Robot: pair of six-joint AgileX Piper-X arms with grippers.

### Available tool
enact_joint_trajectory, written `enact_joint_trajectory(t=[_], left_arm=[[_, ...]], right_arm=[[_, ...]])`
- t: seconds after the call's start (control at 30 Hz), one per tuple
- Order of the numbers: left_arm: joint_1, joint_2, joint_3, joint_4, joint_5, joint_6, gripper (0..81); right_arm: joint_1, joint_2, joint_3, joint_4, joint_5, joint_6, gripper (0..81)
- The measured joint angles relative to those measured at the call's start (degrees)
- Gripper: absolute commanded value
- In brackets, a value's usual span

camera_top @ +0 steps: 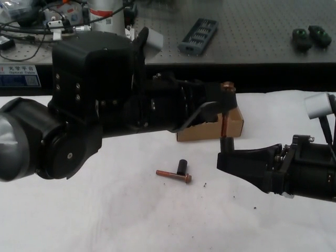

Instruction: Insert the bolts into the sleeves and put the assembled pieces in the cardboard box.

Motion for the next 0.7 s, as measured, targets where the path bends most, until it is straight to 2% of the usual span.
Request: enact_joint_trajectory(t=[0.27, 0.7], left_arm=[[0.00, 0.02, 0.00, 0.00, 0.23, 0.00, 7.9], [-2.57, 0.02, 0.00, 0.42, -1.53, 0.89, 7.9]], right_arm=[[0.00, 0.00, 0.00, -0.02, 0.13, 0.00, 3.2], [0.00, -0.14, 0.00, -0.02, -0.29, 0.00, 3.2]])
